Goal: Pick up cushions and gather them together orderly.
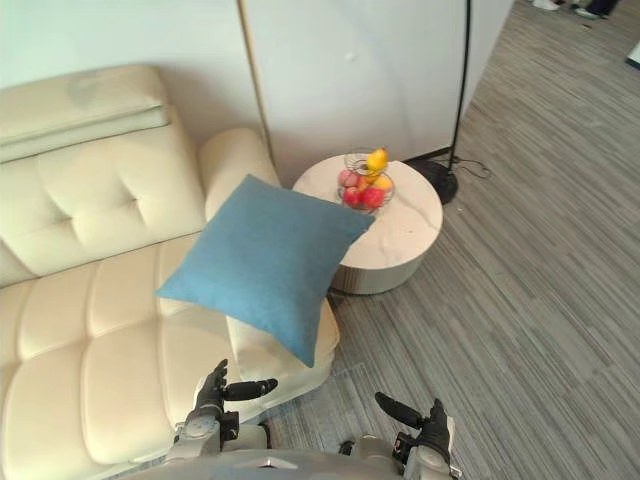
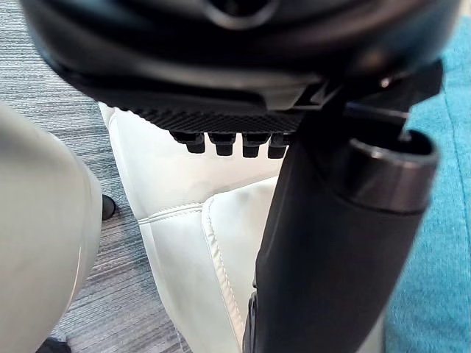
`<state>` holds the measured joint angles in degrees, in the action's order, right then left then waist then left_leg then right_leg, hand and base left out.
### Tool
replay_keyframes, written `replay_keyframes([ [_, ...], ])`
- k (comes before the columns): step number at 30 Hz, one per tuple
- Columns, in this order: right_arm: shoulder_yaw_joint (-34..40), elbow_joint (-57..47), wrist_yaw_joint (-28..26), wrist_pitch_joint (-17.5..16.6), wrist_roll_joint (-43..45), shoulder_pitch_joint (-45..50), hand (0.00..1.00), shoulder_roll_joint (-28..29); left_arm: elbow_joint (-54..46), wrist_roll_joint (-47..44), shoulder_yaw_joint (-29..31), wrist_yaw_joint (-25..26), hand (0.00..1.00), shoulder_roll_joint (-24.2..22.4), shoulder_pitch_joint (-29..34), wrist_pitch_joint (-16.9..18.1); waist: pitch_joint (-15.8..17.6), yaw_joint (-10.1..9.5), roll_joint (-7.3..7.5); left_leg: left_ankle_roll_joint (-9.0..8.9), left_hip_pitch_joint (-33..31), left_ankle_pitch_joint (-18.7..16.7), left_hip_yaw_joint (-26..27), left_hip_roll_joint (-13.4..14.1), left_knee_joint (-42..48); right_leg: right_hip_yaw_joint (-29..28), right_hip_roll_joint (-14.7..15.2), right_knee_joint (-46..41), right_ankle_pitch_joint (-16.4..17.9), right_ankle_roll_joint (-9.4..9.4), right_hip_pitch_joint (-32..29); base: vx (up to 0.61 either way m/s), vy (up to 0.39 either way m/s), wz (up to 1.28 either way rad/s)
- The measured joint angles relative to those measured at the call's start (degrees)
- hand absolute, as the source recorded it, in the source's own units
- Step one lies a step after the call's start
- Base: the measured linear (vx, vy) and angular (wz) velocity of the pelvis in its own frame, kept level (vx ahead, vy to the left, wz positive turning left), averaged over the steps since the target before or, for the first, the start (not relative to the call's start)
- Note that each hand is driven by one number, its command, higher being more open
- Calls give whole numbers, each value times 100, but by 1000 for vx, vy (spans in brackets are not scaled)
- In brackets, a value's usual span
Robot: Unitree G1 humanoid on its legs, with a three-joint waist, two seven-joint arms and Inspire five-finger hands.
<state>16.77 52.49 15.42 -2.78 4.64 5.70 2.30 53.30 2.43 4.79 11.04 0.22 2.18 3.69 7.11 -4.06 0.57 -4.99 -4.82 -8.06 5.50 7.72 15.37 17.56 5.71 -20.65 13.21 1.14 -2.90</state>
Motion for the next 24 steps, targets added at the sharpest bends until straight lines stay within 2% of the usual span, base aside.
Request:
replay_keyframes([
  [5,-1,-247,-10,-18,0,93,100,94,169,12,-138,28,100,269,119,-5,-101,76,-8,136,282,426,-7,-233,-705,-17,56,641,-424,116,223,-39,106,4],
  [9,-23,-806,-29,-9,-2,313,100,33,195,51,-48,37,100,395,246,-42,-140,135,-52,178,518,728,-19,-338,-1217,8,94,840,-567,155,314,-45,54,6],
  [14,-374,-1917,-326,-66,-3,532,100,-293,-276,45,583,29,100,831,450,-54,-198,154,-47,183,669,919,-17,-359,-1596,-9,34,1084,-685,157,406,-35,13,-1],
  [21,-850,-2688,-764,-196,-17,605,100,-534,-1207,-102,1651,274,100,1321,442,-52,-222,146,-100,184,795,966,-15,-361,-1795,-33,-92,1408,-843,136,579,29,0,0],
  [24,-1171,-2805,-916,-242,-69,628,100,-546,-1702,-229,1696,449,100,1355,401,-49,-221,134,-101,186,802,965,-13,-372,-1822,-102,-96,1445,-866,112,569,0,0,0],
])
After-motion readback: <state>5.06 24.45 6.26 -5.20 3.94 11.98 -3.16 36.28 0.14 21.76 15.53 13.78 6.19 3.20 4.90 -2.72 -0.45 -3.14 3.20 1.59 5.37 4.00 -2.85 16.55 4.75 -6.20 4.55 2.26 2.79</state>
